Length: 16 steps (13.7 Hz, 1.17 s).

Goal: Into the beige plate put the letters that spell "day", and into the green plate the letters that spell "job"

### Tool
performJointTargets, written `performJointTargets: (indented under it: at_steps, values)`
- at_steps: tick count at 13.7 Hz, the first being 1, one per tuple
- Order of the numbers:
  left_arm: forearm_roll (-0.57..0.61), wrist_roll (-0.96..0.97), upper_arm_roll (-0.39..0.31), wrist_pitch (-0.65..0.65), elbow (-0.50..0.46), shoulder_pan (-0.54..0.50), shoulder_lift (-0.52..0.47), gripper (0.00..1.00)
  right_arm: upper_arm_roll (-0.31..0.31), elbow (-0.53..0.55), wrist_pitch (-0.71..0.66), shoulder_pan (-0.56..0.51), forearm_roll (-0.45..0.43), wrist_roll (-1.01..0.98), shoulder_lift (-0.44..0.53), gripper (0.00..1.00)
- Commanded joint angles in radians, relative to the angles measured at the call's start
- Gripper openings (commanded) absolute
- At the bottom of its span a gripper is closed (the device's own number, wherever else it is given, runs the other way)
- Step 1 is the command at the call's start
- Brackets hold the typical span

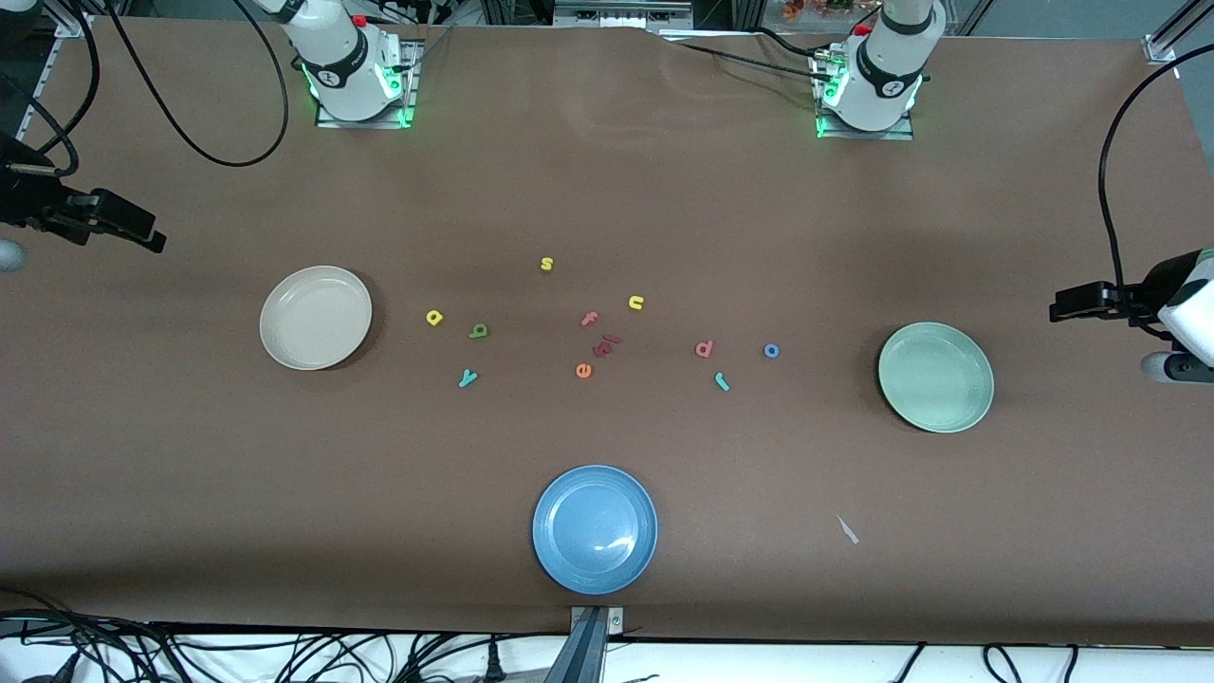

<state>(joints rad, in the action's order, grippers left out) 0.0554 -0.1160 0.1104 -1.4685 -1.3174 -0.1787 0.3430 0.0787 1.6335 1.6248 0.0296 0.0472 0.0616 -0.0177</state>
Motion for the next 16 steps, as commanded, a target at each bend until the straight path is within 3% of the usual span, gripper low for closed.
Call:
performJointTargets:
  at_steps: [1, 16]
  values:
    - [-0.011, -0.024, 0.002, 0.004, -0.016, -0.004, -0.016, 1.00, 0.007, -0.008, 0.000, 0.003, 0.013, 0.001, -0.007, 1.00]
    - [-0.022, -0.025, 0.003, 0.008, -0.026, -0.005, -0.019, 1.00, 0.000, -0.014, -0.010, 0.006, 0.005, -0.005, -0.004, 1.00]
